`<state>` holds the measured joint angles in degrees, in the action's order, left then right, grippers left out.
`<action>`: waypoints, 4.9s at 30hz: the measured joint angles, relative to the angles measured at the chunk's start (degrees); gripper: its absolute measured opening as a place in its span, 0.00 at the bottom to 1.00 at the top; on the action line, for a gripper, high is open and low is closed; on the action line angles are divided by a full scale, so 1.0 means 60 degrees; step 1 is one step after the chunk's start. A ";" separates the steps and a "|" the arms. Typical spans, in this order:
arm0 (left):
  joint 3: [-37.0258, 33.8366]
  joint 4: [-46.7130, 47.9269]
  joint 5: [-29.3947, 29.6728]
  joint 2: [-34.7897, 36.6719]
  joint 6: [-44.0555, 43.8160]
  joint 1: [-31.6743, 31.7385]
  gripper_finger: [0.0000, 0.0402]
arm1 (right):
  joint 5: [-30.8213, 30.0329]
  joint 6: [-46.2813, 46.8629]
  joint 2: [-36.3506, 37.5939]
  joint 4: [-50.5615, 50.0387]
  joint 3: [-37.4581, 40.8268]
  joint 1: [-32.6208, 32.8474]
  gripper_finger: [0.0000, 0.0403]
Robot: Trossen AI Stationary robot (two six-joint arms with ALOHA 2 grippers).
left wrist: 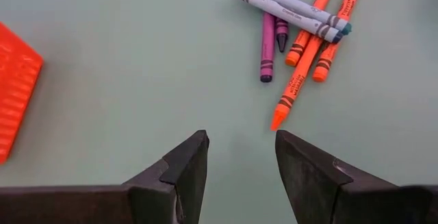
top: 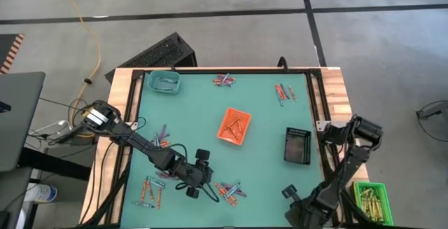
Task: Sort crayons
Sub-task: Put the violet crayon into black bin
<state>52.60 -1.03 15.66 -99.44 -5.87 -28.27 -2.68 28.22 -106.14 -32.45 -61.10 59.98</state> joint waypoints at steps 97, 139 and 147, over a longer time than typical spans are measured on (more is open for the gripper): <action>-0.0251 0.7802 0.0447 0.2503 -0.4658 -0.2519 0.40 | -0.6197 1.0058 0.5678 -0.4428 0.2486 -0.3397 0.32; -0.1807 0.6159 0.0499 0.2492 -0.6284 -0.2739 0.40 | -0.7099 0.6034 0.5613 -0.1463 0.2248 -0.3244 0.31; -0.1798 0.6229 0.0430 0.2492 -0.5971 -0.2739 0.40 | -0.7099 0.6034 0.5613 -0.1451 0.2248 -0.3244 0.31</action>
<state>41.81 36.34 18.24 -84.49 -41.69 -44.71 -45.28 64.42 -72.47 -41.16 -47.62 40.51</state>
